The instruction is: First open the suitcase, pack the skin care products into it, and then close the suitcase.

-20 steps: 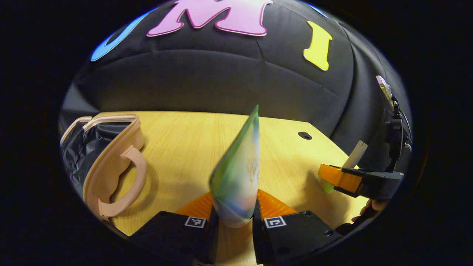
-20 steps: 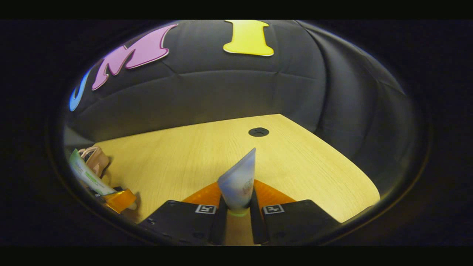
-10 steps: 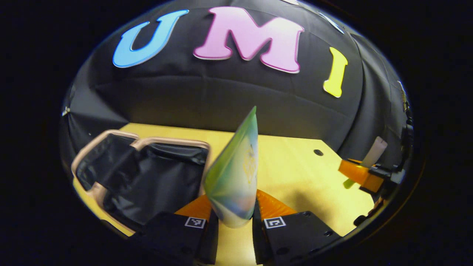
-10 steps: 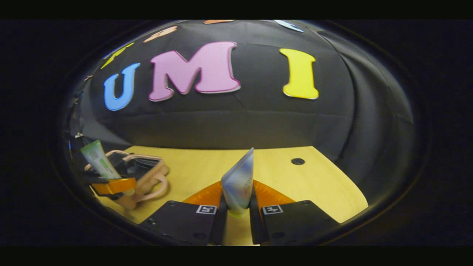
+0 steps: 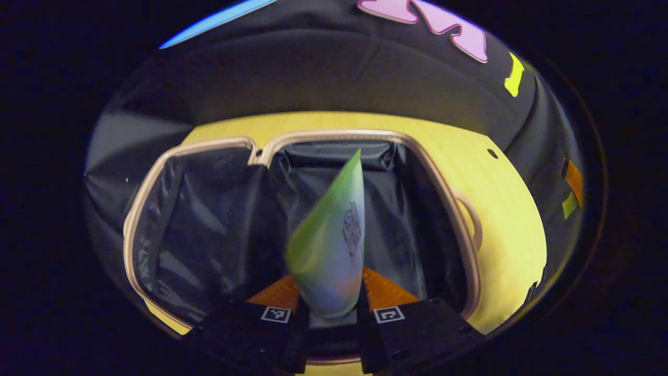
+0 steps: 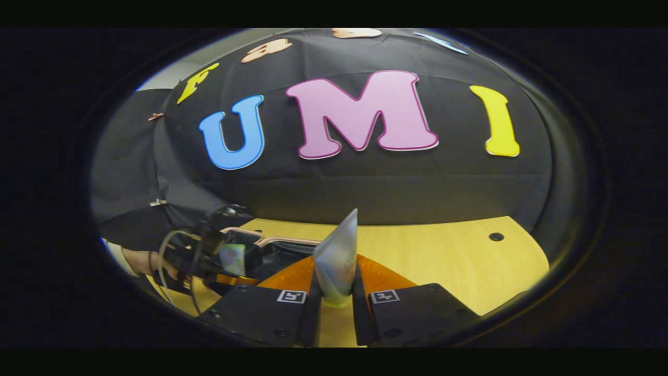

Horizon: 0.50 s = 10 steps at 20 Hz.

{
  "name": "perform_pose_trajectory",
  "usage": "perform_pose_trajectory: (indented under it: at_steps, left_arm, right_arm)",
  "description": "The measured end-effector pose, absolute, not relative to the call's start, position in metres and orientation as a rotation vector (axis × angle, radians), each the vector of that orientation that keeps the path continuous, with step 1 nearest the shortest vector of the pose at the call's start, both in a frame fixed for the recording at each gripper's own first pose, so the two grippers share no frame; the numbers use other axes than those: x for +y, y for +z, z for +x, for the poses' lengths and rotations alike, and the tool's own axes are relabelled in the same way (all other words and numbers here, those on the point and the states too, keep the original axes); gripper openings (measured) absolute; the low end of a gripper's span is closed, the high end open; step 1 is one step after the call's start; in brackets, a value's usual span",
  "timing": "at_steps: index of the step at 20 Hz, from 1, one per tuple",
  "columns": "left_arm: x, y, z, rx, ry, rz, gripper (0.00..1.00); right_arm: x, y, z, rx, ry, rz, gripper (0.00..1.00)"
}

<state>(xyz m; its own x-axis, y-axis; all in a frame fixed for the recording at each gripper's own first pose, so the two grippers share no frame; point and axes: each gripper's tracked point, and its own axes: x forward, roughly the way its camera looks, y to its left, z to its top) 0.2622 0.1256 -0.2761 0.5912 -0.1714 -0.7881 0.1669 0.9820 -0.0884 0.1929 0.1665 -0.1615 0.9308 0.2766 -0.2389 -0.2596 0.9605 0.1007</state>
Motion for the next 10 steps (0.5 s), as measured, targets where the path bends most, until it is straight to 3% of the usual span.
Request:
perform_pose_trajectory:
  at_steps: [3,4,5,8,9,10]
  left_arm:
    - [0.131,-0.291,0.274,1.024,-0.153,-0.015,0.43]
    - [0.134,-0.291,0.276,1.039,-0.143,0.010,0.41]
    - [0.138,-0.286,0.281,1.025,-0.128,0.043,0.44]
    - [0.134,-0.266,0.290,0.958,-0.093,0.022,0.57]
    - [0.135,-0.253,0.291,0.900,-0.085,0.000,0.69]
    - [0.137,-0.232,0.289,0.822,-0.075,-0.025,0.74]
  right_arm:
    - [0.186,-0.161,0.196,0.259,0.308,0.071,0.29]
    - [0.191,-0.161,0.196,0.264,0.313,0.073,0.36]
    - [0.194,-0.163,0.198,0.274,0.313,0.074,0.29]
    - [0.199,-0.170,0.203,0.299,0.313,0.083,0.29]
    - [0.202,-0.171,0.204,0.307,0.313,0.083,0.29]
    - [0.206,-0.175,0.205,0.316,0.314,0.079,0.36]
